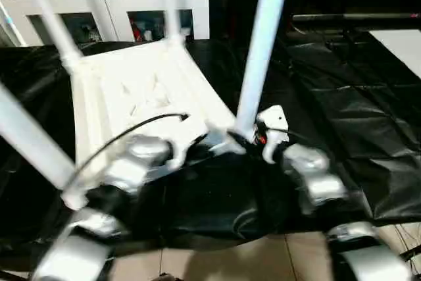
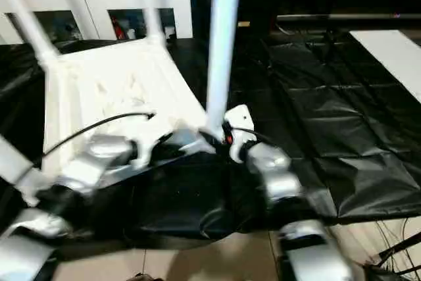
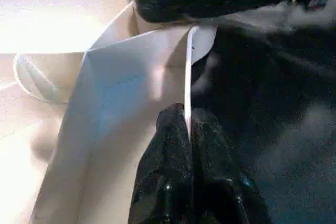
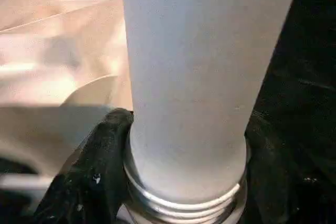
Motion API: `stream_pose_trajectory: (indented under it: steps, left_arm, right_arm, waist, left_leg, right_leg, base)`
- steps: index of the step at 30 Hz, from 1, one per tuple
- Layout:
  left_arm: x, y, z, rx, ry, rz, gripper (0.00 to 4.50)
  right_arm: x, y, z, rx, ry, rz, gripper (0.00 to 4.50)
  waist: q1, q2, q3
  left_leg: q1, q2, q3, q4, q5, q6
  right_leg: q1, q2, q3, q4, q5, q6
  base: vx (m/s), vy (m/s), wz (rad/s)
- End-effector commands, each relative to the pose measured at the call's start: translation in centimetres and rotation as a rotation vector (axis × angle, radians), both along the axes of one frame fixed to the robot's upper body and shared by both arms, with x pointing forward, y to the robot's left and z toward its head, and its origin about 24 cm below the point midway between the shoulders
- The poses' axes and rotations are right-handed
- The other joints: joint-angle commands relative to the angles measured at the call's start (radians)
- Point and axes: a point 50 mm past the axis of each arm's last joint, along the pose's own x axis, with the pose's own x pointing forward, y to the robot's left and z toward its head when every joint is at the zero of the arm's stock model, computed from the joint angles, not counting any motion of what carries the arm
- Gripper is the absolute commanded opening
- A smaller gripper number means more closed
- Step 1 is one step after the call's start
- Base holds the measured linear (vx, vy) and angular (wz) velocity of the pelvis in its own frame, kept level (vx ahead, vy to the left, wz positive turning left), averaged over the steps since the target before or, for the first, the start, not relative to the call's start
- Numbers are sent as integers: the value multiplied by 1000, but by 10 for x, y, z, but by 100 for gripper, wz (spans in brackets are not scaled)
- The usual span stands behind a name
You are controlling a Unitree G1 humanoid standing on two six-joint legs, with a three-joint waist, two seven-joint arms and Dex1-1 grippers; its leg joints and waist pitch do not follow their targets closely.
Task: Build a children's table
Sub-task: Rotate leg to tighten
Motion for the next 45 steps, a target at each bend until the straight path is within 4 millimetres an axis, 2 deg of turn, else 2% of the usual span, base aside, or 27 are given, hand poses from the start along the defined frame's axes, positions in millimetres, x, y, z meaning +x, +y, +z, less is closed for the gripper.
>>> stream_pose_trajectory:
  steps: [1,4,7,10,13,14,19,20,21,23,24,25,26,27,28,30,32,33,36,41,45]
  left_arm:
    - [4,-1,-2,-35,-10,78,0]
    - [7,-16,0,-47,-11,89,0]
    - [7,-23,-2,-29,1,67,0]
    - [4,-23,-6,3,30,43,0]
    - [1,-20,-12,32,66,29,0]
    - [0,-19,-14,47,74,21,0]
    - [-3,-13,-18,86,105,-12,0]
    - [-4,-11,-18,87,111,-29,0]
    - [-5,-9,-17,86,112,-51,0]
    - [-7,-8,-15,82,105,-91,0]
    - [-9,-3,-15,94,104,-122,0]
    - [-9,-3,-15,96,104,-125,0]
    - [-12,3,-13,104,111,-152,0]
    - [-12,5,-12,105,111,-160,0]
    - [-15,6,-11,97,112,-193,0]
    - [-17,7,-9,88,112,-229,0]
    - [-30,14,-5,88,134,-370,0]
    - [-32,14,-5,89,137,-381,0]
    - [-39,19,-2,91,148,-438,0]
    - [-41,21,1,91,158,-461,0]
    - [-41,20,3,92,154,-465,0]
  right_arm:
    - [-2,-5,-15,20,84,-140,273]
    - [2,11,-15,35,114,-272,273]
    - [2,31,-10,55,98,-229,273]
    - [1,36,-9,63,87,-180,273]
    - [-1,37,-9,76,90,-153,273]
    - [-1,36,-6,106,73,-144,329]
    - [-1,28,7,110,4,-73,369]
    - [-2,25,11,117,-8,-24,369]
    - [-3,23,16,122,-13,50,388]
    - [-6,20,21,122,-15,144,392]
    - [-10,11,25,79,-34,248,392]
    - [-11,10,26,73,-36,260,392]
    - [-18,-3,30,12,-55,394,392]
    - [-21,-6,31,-5,-58,431,392]
    - [-25,-12,31,-32,-59,497,392]
    - [-30,-17,32,-58,-56,560,392]
    - [-45,-34,33,-123,-9,722,392]
    - [-46,-36,33,-128,-3,736,392]
    - [-55,-45,34,-171,44,837,392]
    - [-50,-47,34,-208,41,856,392]
    - [-44,-41,31,-268,12,870,392]
  waist:
    - [2,-18,-70]
    - [1,-15,-67]
    - [-1,-14,-68]
    - [0,-14,-68]
    - [-1,-14,-68]
    - [-1,-14,-69]
    - [0,-16,-71]
    - [3,-17,-71]
    - [4,-17,-72]
    - [5,-16,-74]
    - [5,-17,-75]
    - [8,-13,-74]
    - [10,-10,-75]
    - [11,-13,-74]
    - [12,-11,-74]
    - [18,-14,-71]
    - [19,-14,-69]
    - [23,-13,-69]
    - [24,-8,-69]
    - [27,-11,-68]
    - [28,-7,-71]
  left_leg:
    - [22,31,-20,-69,-213,34]
    - [24,32,-22,-73,-246,19]
    - [24,32,-24,-76,-267,5]
    - [22,31,-23,-76,-257,18]
    - [22,32,-23,-77,-261,20]
    - [22,33,-24,-78,-262,19]
    - [21,34,-23,-77,-238,36]
    - [21,33,-23,-77,-232,45]
    - [21,34,-23,-77,-229,48]
    - [18,35,-24,-74,-198,65]
    - [18,36,-23,-72,-185,72]
    - [20,37,-23,-72,-188,73]
    - [19,37,-22,-70,-184,78]
    - [19,38,-22,-70,-184,81]
    - [19,38,-21,-69,-187,82]
    - [20,39,-20,-69,-197,82]
    - [20,41,-21,-73,-225,69]
    - [23,46,-24,-75,-233,65]
    - [25,46,-21,-75,-249,62]
    - [26,45,-22,-77,-264,40]
    - [25,43,-23,-74,-246,35]
  right_leg:
    - [40,-53,37,-84,-192,-224]
    - [36,-53,37,-89,-230,-212]
    - [37,-55,37,-90,-241,-201]
    - [39,-54,38,-87,-198,-202]
    - [40,-54,38,-88,-196,-203]
    - [41,-54,38,-88,-190,-205]
    - [44,-54,38,-84,-136,-214]
    - [48,-53,36,-84,-130,-217]
    - [49,-55,36,-84,-127,-219]
    - [53,-52,35,-80,-79,-226]
    - [52,-53,35,-78,-56,-233]
    - [52,-53,34,-78,-54,-235]
    - [54,-53,33,-76,-39,-238]
    - [55,-54,33,-77,-34,-238]
    - [53,-53,33,-77,-41,-243]
    - [52,-53,33,-79,-63,-248]
    - [52,-54,33,-82,-107,-249]
    - [53,-55,33,-82,-118,-245]
    - [45,-52,33,-83,-129,-254]
    - [44,-56,34,-85,-169,-252]
    - [44,-55,34,-81,-132,-254]
  base:
    - [0,0,0]
    - [0,0,0]
    - [0,0,0]
    - [0,0,0]
    - [0,0,0]
    - [0,0,0]
    - [0,0,0]
    - [0,0,0]
    - [0,0,0]
    - [0,0,0]
    - [0,0,0]
    - [0,0,0]
    - [0,0,0]
    - [0,0,0]
    - [0,0,0]
    - [0,0,0]
    - [0,0,0]
    - [0,0,0]
    - [0,0,0]
    - [0,0,0]
    - [0,0,0]
